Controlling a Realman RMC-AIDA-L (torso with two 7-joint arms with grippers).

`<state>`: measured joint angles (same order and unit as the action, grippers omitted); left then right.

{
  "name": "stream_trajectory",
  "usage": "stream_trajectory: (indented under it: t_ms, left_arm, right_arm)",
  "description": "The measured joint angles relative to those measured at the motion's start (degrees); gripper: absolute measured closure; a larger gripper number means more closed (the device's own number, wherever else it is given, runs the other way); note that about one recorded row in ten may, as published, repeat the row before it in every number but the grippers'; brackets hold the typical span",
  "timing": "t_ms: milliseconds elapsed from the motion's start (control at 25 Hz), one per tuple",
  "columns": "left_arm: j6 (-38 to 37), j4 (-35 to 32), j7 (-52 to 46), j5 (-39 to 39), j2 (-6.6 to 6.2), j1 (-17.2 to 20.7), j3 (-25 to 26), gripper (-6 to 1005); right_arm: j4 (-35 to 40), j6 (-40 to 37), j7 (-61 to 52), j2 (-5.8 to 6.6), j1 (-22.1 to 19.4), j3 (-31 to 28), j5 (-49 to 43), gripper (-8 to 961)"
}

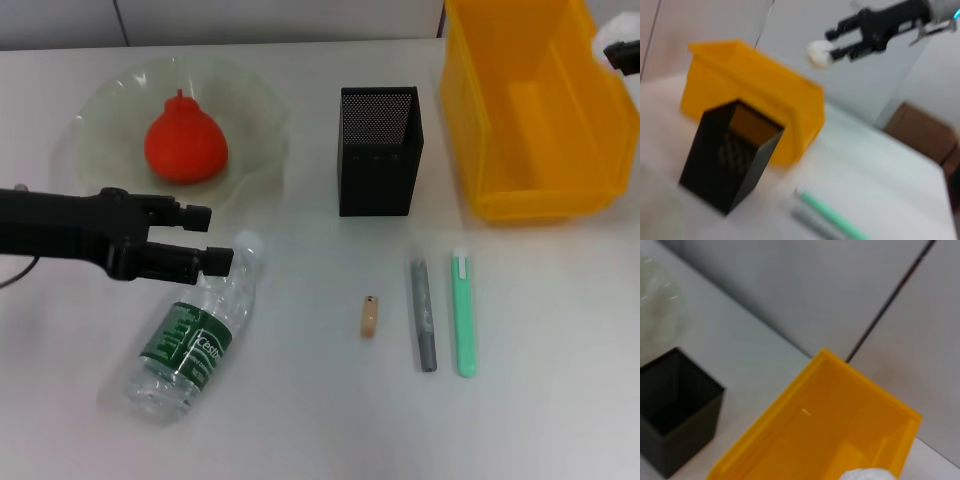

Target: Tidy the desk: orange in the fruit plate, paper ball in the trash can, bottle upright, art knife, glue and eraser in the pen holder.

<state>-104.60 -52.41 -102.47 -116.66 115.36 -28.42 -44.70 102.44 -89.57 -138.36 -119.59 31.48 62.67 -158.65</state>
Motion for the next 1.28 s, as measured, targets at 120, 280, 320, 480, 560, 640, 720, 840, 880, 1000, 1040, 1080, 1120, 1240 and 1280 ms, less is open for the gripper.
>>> stream_trajectory:
  t_ms: [120, 280, 320, 480, 560, 640, 720, 840, 880, 1000, 1040, 1080, 1120, 1240, 1280]
  left_arm:
    - [0.29, -7.20, -10.11, -8.18, 0.85, -2.61, -2.45, 222]
    - [0.00, -12.39, -21.88, -19.38, 2.54, -7.35, -3.64, 226]
    - [-0.05, -13.25, -24.73, -21.47, 2.89, -8.45, -4.24, 227]
    - [0.88, -14.82, -35.75, -23.39, 3.22, -10.23, -9.70, 232]
    - [1.47, -15.16, -37.99, -23.44, 3.23, -10.37, -10.64, 234]
    - [1.96, -15.40, -39.60, -23.63, 3.23, -10.42, -11.21, 236]
    - [3.81, -16.10, -43.79, -24.43, 3.26, -10.46, -12.25, 239]
    - [5.14, -16.01, -45.18, -24.70, 3.29, -10.29, -13.13, 242]
    - [7.68, -14.44, -46.67, -25.30, 3.30, -10.24, -15.05, 243]
    - [10.16, -12.47, -47.67, -25.52, 3.30, -10.54, -17.26, 246]
    - [10.16, -12.47, -47.67, -25.52, 3.30, -10.54, -17.26, 247]
    - [11.98, -11.97, -48.60, -25.53, 3.35, -10.62, -19.40, 248]
    - [11.98, -11.97, -48.60, -25.53, 3.35, -10.62, -19.40, 250]
    - [14.70, -11.82, -50.12, -25.54, 3.42, -10.61, -23.27, 253]
    - [15.36, -11.69, -50.34, -25.54, 3.47, -10.61, -24.23, 254]
  right_arm:
    - [-4.03, 5.12, 0.46, 0.11, -0.88, -0.06, 1.74, 312]
    - [-7.88, 9.82, 4.71, 0.29, -3.39, -0.81, 8.71, 231]
    - [-8.56, 10.28, 5.87, 0.30, -4.11, -1.04, 10.65, 211]
    - [-13.01, 8.37, 18.47, 0.41, -9.83, -6.51, 28.34, 130]
    - [-16.92, 2.73, 26.29, 0.77, -11.62, -9.99, 37.39, 122]
    - [-19.46, -1.17, 30.31, 1.16, -12.15, -11.67, 41.27, 114]
    - [-26.21, -8.66, 36.41, 2.52, -12.14, -14.71, 46.63, 106]
    - [-44.39, -19.52, 47.47, 5.23, -10.09, -19.48, 49.74, 106]
    - [-48.89, -20.51, 50.38, 5.72, -9.56, -20.21, 49.71, 106]
    - [-57.45, -20.84, 56.36, 6.41, -8.72, -20.74, 49.36, 106]
    - [-58.97, -20.63, 57.74, 6.44, -8.65, -20.66, 49.36, 106]
    - [-59.81, -20.50, 58.56, 6.43, -8.63, -20.58, 49.35, 106]
    - [-59.81, -20.50, 58.56, 6.43, -8.63, -20.58, 49.35, 106]
    - [-60.77, -20.26, 60.02, 6.16, -8.67, -20.46, 49.35, 106]
    - [-60.84, -20.26, 60.38, 6.06, -8.73, -20.44, 49.35, 107]
